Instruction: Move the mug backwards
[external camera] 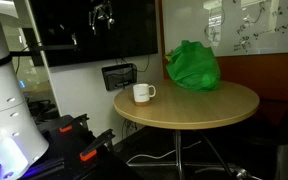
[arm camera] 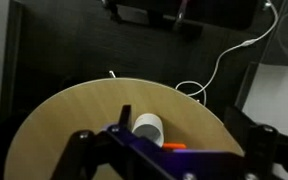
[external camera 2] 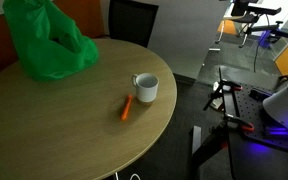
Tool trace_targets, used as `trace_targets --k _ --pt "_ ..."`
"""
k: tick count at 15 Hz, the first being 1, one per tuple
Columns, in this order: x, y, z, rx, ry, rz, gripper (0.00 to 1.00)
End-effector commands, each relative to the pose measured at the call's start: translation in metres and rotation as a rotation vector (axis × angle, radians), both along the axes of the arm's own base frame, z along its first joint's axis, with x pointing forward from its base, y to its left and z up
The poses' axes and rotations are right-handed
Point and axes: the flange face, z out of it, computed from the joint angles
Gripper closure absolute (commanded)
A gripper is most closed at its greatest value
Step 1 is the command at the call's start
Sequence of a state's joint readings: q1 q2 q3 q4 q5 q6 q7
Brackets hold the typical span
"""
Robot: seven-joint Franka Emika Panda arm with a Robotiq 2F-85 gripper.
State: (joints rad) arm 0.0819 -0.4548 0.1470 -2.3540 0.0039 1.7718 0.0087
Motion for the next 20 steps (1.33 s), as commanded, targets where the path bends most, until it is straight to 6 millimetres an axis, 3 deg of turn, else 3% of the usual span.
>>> trace_targets --k 1,4,8,13,20 --pt "0.0 0.0 0.001 0.0 0.001 0.0 0.0" --pt "0.0 0.0 0.001 0.0 0.001 0.0 0.0" --pt "0.016 0.001 -0.007 0.051 -0.18 -0.116 0.0" --pt "0.042 -0.01 -0.054 0.094 -0.32 -0.342 0.0" --pt "0.074 -0.039 -0.133 0.098 -0.301 -0.745 0.0"
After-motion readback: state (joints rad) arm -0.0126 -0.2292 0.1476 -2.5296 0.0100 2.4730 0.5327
